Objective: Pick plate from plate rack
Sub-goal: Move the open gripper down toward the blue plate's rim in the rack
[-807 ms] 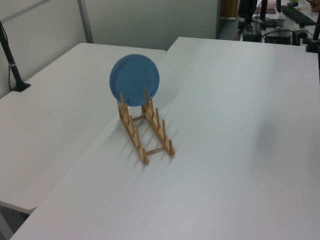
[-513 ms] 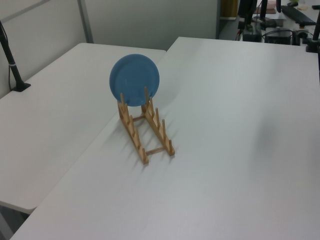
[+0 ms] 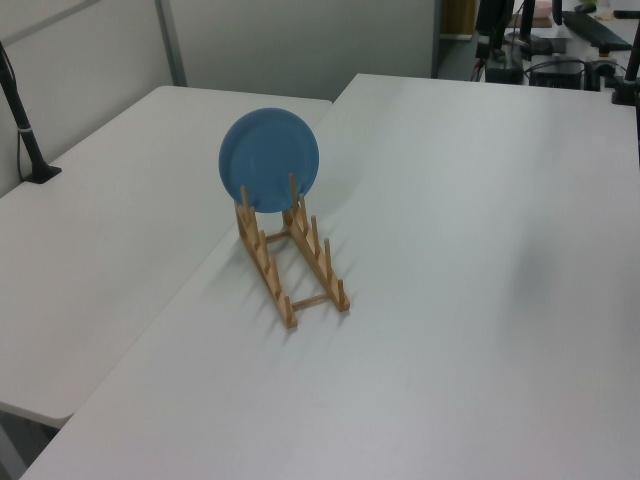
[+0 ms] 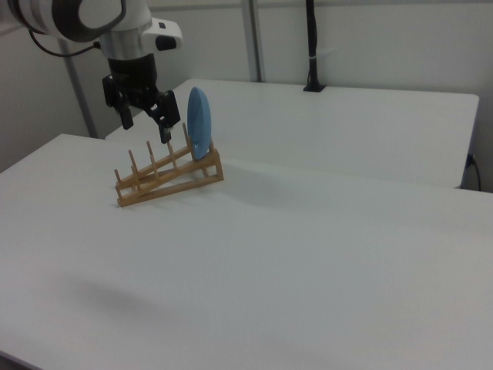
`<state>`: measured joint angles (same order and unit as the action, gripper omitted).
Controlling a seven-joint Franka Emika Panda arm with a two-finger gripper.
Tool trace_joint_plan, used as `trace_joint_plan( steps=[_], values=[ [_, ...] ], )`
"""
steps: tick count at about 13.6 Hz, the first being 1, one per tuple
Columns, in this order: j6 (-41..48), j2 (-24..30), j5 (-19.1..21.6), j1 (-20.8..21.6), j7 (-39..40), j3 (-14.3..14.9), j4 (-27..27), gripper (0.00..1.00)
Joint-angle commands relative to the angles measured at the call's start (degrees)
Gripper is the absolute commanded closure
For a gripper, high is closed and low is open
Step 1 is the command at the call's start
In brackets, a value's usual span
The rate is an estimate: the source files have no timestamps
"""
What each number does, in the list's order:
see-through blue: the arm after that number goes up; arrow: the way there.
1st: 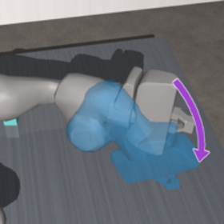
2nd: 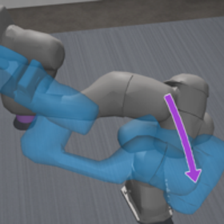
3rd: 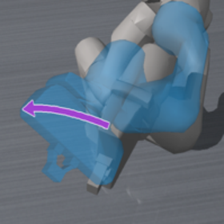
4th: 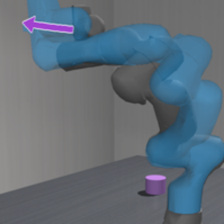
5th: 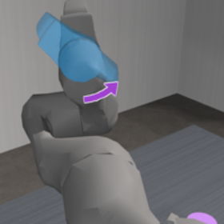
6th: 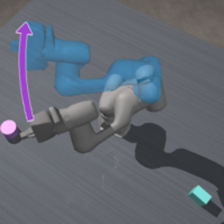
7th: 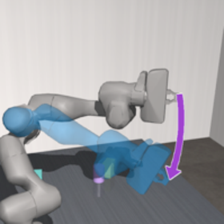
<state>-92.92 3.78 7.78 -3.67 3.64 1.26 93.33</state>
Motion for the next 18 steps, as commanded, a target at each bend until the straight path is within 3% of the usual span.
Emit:
trace_joint_plan(
  steps=[1, 2, 5, 11, 18],
  values=[
    [-1.21, -0.78, 0.05, 0.15, 7.82, -0.03, 0.8, 0.0],
    [-1.47, -1.4, -1.35, 0.06, 14.31, -0.03, 0.8, 0.0],
    [-7.94, -3.42, -1.89, 0.15, 15.52, -0.03, -0.17, 0.0],
    [-39.76, -11.76, -4.26, 5.42, -6.33, -0.21, -0.61, 0.0],
    [-53.4, -24.95, -16.46, 12.54, -28.58, 0.06, -8.34, 0.0]
  ],
)
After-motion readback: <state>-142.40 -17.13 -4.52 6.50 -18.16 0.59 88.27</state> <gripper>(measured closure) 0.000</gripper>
